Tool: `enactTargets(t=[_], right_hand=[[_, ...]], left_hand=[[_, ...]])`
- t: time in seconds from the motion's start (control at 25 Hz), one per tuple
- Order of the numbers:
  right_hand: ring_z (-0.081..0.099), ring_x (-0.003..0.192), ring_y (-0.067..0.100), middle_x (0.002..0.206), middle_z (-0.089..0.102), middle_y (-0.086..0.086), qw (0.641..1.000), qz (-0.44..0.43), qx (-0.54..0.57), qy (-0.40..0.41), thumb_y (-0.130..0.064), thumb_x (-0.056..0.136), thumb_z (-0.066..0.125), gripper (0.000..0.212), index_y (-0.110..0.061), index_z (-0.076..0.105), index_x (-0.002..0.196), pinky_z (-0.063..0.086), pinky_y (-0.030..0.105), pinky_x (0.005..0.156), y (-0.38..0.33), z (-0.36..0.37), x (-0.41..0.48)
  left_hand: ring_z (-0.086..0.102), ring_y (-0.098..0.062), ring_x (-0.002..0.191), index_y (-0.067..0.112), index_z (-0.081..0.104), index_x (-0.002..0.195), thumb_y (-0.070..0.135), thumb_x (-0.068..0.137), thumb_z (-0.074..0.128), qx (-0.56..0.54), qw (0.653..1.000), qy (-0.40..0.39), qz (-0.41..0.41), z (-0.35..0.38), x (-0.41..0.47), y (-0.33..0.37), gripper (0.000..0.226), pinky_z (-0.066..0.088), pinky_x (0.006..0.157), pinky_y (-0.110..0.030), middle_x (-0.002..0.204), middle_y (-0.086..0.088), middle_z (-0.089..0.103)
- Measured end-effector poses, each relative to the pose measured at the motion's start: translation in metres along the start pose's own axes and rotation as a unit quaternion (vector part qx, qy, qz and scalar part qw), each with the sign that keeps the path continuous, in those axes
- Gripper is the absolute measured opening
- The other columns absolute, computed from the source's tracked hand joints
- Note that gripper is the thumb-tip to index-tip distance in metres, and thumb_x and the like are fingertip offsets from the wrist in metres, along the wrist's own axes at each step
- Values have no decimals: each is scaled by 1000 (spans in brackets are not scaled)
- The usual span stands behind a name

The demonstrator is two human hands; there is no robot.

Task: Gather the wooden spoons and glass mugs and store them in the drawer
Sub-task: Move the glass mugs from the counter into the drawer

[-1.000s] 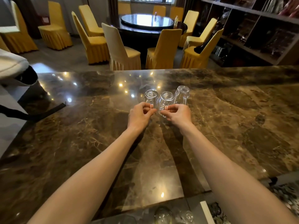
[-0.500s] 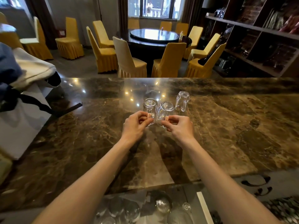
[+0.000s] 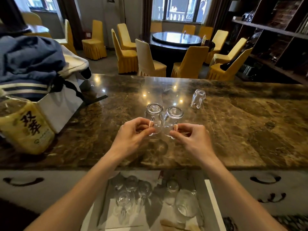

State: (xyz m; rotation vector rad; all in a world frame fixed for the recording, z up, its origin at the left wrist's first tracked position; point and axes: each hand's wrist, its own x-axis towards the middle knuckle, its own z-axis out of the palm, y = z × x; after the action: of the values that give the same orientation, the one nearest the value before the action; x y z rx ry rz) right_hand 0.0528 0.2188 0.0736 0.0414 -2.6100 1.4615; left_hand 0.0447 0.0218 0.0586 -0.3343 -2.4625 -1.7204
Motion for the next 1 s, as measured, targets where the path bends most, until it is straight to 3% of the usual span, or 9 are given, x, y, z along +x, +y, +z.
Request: enactTargets(t=[0.12, 0.28, 0.48, 0.6, 0.72, 0.84, 1.0], right_hand=[[69, 74, 6, 78, 74, -7, 1000, -2, 21, 2, -28, 71, 80, 18, -23, 76, 87, 58, 36, 76, -7, 1, -19], [68, 70, 2, 75, 74, -11, 999, -28, 42, -17, -29, 71, 80, 13, -27, 75, 82, 56, 27, 70, -16, 3, -45], [67, 71, -1, 77, 73, -12, 997, -29, 30, -62, -30, 72, 79, 19, -24, 76, 89, 55, 22, 69, -12, 13, -78], [68, 74, 2, 77, 73, -11, 996, -16, 39, -80, -27, 72, 79, 12, -29, 74, 83, 57, 26, 71, -1, 18, -97], [65, 71, -2, 70, 71, -17, 995, -5, -3, -98, -31, 70, 79, 13, -41, 69, 71, 53, 15, 62, 17, 25, -120], [66, 69, 1, 69, 71, -15, 991, 35, -4, -128, -31, 70, 79, 11, -35, 73, 77, 58, 27, 66, 35, 38, -141], [64, 61, -2, 63, 69, -14, 984, 72, -39, -156, -29, 68, 82, 9, -30, 73, 71, 58, 29, 65, 55, 54, -163]], left_hand=[[67, -15, 86, 19, 68, 91, 17, 78, 72, -24, 1000, 7, -4, -10, -23, 11, 13, 54, 82, -30, 86, 0, 70], [68, -12, 85, 21, 69, 89, 18, 78, 72, -43, 999, 16, 1, -23, -55, 20, 13, 52, 72, -17, 85, 0, 71], [69, -11, 84, 23, 69, 90, 26, 74, 73, -26, 999, 22, -29, -33, -104, 6, 17, 54, 77, -21, 85, 3, 72], [68, -9, 84, 25, 69, 91, 30, 72, 72, -18, 999, -8, -49, -30, -130, -7, 20, 53, 75, -19, 88, 5, 72], [67, -7, 79, 20, 69, 90, 25, 73, 71, -12, 996, -45, -80, -19, -156, -23, 17, 52, 70, -16, 85, 6, 71], [67, -8, 76, 20, 69, 86, 22, 74, 73, 12, 992, -65, -112, -14, -179, -40, 13, 54, 71, -21, 80, 4, 72], [69, -8, 80, 19, 70, 86, 19, 74, 76, 37, 976, -134, -170, -13, -192, -64, 13, 53, 76, -19, 82, 4, 75]])
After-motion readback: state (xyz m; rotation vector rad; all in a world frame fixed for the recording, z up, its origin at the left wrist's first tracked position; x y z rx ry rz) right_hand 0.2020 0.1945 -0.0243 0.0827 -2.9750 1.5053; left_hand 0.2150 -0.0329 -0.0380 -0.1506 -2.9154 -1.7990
